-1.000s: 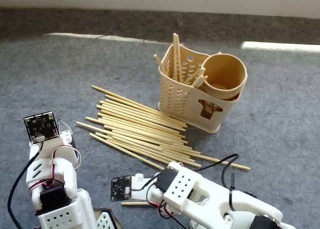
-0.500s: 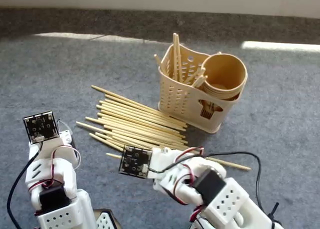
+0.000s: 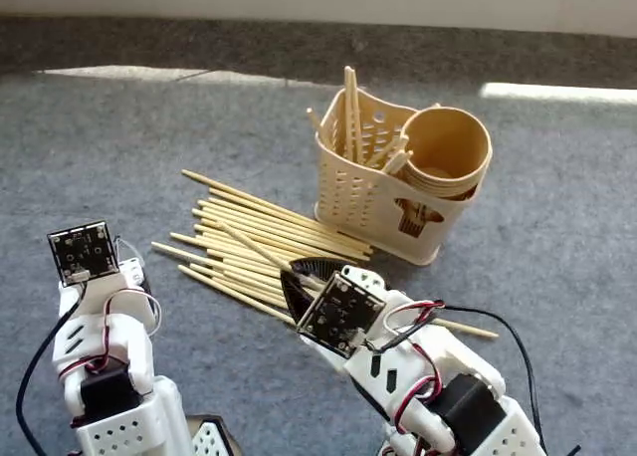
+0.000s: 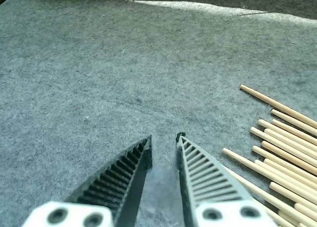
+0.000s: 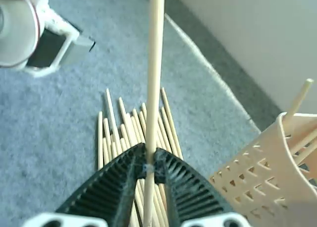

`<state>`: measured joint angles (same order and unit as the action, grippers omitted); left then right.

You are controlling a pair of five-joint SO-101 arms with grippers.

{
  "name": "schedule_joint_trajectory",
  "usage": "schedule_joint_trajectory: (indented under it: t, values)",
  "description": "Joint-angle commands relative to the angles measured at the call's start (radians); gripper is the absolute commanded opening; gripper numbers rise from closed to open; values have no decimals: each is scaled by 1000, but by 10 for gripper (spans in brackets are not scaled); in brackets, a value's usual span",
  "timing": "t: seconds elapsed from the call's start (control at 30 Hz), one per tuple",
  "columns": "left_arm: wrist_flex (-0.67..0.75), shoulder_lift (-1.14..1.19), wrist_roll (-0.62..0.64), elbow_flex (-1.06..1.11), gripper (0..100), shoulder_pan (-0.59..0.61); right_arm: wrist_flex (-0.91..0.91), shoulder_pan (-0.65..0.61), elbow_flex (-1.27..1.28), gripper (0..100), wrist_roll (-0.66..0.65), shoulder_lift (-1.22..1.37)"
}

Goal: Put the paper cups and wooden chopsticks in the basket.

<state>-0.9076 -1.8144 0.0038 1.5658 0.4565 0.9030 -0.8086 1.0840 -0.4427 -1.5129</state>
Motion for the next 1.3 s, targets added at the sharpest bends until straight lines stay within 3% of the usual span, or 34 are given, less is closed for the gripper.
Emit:
schedule_joint_trajectory:
  t: [0.0, 0.27, 0.5, 0.7, 0.83, 1.0, 1.27]
  values:
    - [23, -2, 3, -5, 98, -18, -96, 12, -48, 5, 46, -36]
    - [23, -2, 3, -2, 98, -21, -209, 16, -58, 5, 78, -39]
    - [52, -2, 3, 24, 98, -22, -325, 202, -194, 5, 81, -8]
    - [52, -2, 3, 27, 98, -22, -323, 291, -390, 5, 84, 136]
    - [74, -2, 3, 35, 98, -33, -323, 295, -526, 5, 86, 272]
    - [94, -2, 2, 54, 98, -53, -325, 297, -717, 5, 178, 449]
    - [94, -2, 2, 56, 98, -54, -326, 335, -905, 5, 181, 639]
